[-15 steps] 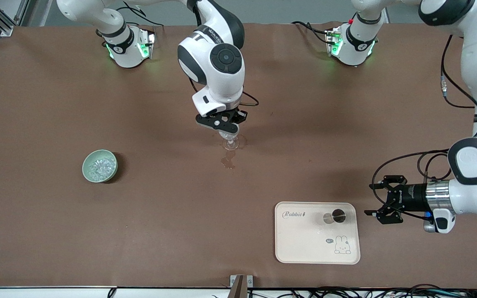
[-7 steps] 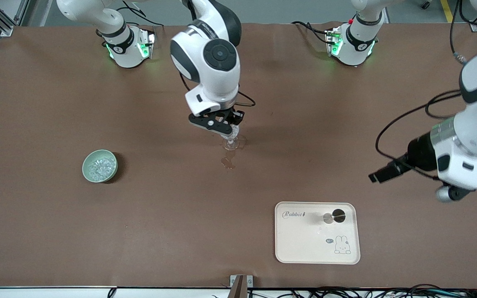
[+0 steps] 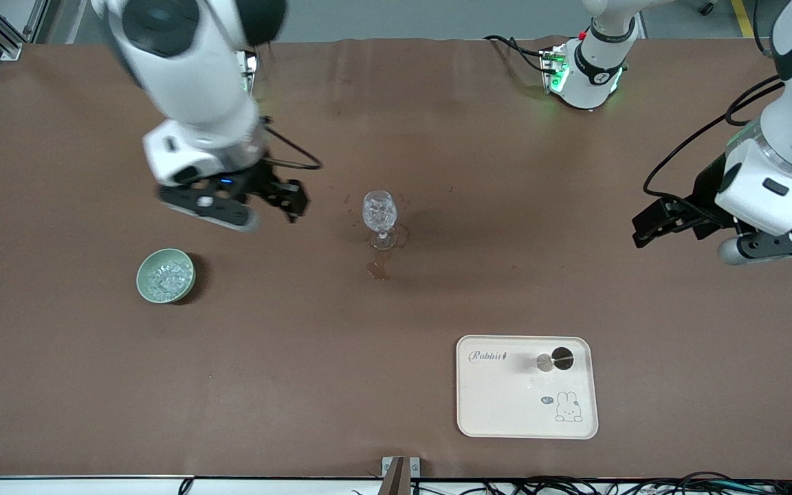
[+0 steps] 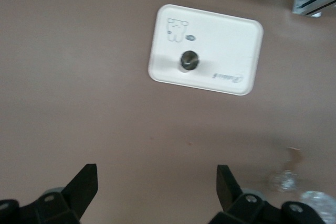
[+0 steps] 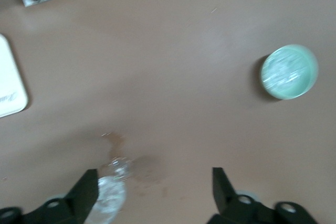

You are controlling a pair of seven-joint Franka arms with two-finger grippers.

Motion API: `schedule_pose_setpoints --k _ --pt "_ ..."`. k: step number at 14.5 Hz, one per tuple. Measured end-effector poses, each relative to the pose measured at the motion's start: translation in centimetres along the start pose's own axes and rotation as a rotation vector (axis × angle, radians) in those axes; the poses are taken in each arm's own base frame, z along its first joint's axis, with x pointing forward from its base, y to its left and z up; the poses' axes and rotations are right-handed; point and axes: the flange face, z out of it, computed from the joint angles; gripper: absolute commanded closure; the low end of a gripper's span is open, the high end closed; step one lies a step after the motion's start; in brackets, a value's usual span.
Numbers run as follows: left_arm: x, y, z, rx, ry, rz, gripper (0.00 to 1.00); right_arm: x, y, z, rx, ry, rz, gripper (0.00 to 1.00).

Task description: Pour wine and add ice with both arms

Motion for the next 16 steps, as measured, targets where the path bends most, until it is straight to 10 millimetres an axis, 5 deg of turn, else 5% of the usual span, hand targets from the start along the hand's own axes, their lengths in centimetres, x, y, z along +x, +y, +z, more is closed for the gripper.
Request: schedule_pose_setpoints --k 4,8,12,14,16 --pt "-4.1 1.3 -1.3 0.054 0.001 0.067 0.00 4.8 9.1 -3.1 -0.013 0.008 -0.025 0.00" --pt "-8.1 -1.9 -1.5 0.031 -0.038 0.141 0.00 8.9 19.5 -4.4 -0.038 -0.026 -0.054 0.00" --pt "-11.0 0.6 -1.2 0.034 -0.046 0.206 0.00 11.2 29.4 -5.7 -0.036 -0.034 -0.062 0.00" --pt "-11.2 1.1 -1.0 0.035 -0.050 0.217 0.00 11.9 32.5 -5.9 -0.029 -0.038 -0.077 0.00" --pt "-11.0 0.5 -0.9 0.036 -0.054 0.210 0.00 12.1 33.5 -5.7 -0.020 -0.045 -0.108 0.00"
